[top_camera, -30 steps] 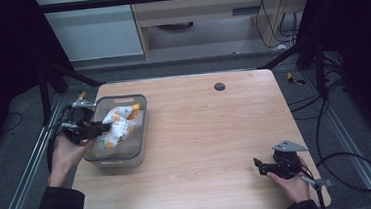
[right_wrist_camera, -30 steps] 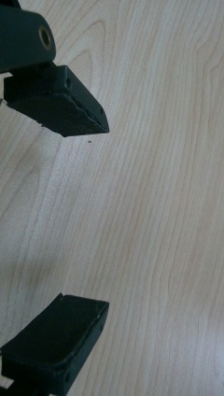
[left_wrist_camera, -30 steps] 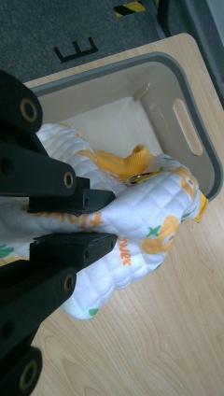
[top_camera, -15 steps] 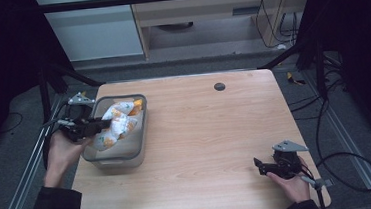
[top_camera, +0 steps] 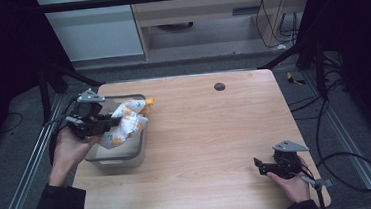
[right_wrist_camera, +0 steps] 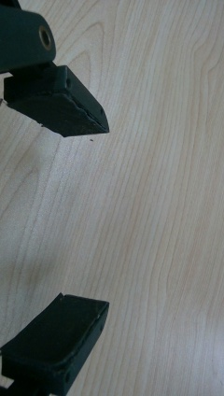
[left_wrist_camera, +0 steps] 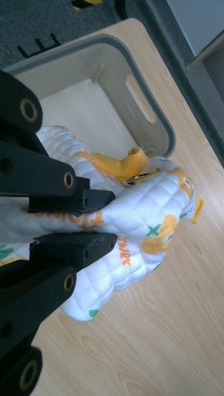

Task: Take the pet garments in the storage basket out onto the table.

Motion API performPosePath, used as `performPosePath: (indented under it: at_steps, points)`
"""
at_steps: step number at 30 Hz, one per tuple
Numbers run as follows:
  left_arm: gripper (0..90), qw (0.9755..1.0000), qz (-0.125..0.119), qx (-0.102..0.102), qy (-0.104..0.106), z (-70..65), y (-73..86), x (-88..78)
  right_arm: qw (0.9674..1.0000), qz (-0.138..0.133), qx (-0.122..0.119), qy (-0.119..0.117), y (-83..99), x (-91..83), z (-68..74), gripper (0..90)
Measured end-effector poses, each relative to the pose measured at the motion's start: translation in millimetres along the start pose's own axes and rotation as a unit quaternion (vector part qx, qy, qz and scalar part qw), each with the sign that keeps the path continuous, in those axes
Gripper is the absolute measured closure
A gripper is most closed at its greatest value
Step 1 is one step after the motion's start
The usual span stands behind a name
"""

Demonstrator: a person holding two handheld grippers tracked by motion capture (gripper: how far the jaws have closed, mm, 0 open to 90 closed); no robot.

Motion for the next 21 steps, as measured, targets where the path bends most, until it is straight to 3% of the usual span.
performPosePath:
  at_steps: [4, 21]
  points:
    - [79.3, 0.9998, 0.000, 0.019, 0.010, -14.6, -8.7, 2.3, 1.0000, 0.000, 0.001, -0.001, -0.1, -0.3, 0.2, 12.9]
    - [79.3, 0.9976, -0.006, 0.058, 0.038, -54.9, -32.6, 17.0, 1.0000, -0.006, 0.004, -0.002, -1.6, -1.6, -0.4, 13.0]
Point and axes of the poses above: each handheld gripper's, and its own axes: x roughly forward along the jaws, y roughly out of its underside, z roughly to its left, the point moved 9 cm from there along x, roughly forward along the jaws, and after that the axes turned 9 degrees about z, right-handed, at the moved point
